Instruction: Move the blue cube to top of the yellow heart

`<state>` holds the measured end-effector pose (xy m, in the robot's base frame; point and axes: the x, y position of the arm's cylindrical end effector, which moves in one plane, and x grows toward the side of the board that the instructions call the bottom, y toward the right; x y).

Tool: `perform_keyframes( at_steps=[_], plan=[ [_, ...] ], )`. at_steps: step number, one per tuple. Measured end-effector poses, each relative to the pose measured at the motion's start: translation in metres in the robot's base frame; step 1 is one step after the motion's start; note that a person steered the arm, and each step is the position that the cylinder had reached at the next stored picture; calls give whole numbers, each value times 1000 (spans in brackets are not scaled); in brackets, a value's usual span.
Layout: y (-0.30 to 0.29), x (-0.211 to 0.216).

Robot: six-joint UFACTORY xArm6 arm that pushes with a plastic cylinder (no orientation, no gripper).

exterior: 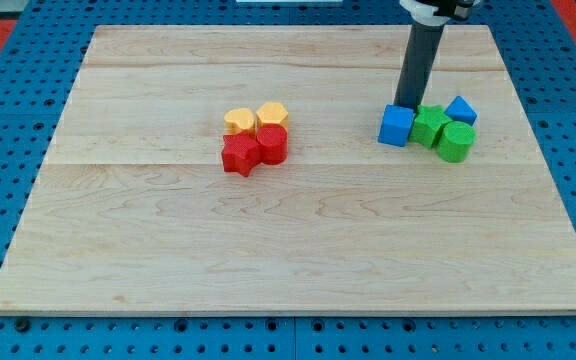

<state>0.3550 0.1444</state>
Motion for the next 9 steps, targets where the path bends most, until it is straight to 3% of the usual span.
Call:
perform_keyframes(
  at_steps=[3,5,7,9],
  plan=[
    [-17,1],
    [-38,-62],
    [-161,-61],
    [-231,-18]
  ],
)
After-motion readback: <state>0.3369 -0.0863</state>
